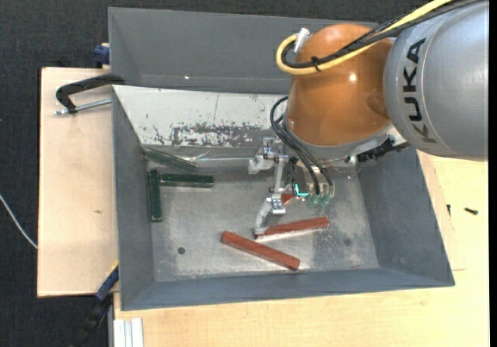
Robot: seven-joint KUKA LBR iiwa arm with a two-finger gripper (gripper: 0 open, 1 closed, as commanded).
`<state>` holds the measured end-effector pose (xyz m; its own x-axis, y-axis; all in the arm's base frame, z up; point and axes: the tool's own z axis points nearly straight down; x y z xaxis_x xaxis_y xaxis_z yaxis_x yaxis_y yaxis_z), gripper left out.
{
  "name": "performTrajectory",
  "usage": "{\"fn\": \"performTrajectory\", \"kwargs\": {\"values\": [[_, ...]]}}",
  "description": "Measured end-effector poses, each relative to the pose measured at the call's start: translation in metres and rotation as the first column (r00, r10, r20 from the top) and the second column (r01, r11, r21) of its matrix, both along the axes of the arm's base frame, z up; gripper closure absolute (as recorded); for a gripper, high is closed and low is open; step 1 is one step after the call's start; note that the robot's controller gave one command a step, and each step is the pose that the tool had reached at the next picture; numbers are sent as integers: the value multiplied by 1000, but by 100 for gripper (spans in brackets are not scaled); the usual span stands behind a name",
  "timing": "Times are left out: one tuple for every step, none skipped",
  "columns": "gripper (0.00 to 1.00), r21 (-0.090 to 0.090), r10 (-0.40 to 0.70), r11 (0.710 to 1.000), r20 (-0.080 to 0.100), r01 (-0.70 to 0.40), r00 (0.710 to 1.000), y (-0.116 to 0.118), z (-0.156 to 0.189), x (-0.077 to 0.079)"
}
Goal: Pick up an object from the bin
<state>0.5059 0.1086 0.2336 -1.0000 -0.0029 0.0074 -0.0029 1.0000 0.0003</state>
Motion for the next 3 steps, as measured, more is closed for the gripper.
{"fn": "performTrajectory", "kwargs": {"values": [[0, 1, -2, 1000, 8, 2, 1000, -1, 4, 2], [0, 2, -12, 1000, 12, 12, 1000, -27, -71, -4], [0, 1, 128, 992, 8, -128, 992, -62, -78, -10]]}}
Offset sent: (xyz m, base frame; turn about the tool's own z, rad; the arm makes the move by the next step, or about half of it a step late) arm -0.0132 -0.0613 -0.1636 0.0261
